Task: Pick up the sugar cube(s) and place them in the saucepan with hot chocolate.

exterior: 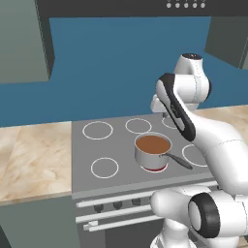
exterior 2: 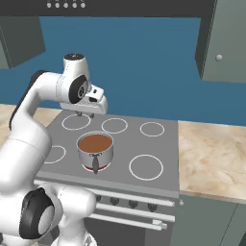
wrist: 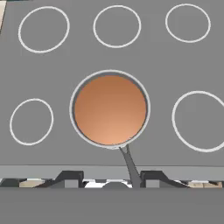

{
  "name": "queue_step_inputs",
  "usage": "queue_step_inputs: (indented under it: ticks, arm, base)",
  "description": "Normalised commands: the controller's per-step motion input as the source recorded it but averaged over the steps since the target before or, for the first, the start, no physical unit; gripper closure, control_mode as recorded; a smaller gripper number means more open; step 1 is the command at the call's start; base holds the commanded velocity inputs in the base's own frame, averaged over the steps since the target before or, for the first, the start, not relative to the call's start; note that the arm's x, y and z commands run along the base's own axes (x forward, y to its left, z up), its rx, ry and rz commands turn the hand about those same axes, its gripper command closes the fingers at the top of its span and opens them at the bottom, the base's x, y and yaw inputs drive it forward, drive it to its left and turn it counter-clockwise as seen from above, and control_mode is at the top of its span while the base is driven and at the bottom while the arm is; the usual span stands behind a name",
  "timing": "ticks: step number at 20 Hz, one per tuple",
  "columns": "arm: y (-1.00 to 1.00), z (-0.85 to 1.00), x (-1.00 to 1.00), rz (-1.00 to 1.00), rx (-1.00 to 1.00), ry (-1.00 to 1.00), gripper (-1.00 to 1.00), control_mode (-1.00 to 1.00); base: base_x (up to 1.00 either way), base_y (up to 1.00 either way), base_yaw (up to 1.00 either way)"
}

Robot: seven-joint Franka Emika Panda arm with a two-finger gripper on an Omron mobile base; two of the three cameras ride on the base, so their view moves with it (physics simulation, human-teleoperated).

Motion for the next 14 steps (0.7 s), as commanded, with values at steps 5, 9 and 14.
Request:
queue_step_inputs:
  ticks: [5,9,14]
  arm:
    - [-0.04,-0.09,-0.27,-0.01,0.01,0.04,-1.0,-1.0]
    - [-0.08,-0.03,-0.51,-0.06,0.01,0.0,-1.0,-1.0]
    - [0.0,-0.03,-0.48,-0.08,0.0,-0.04,-1.0,1.0]
  base:
    - [0.0,0.0,0.0]
    - [0.0,0.0,0.0]
    - [-0.13,0.0,0.0]
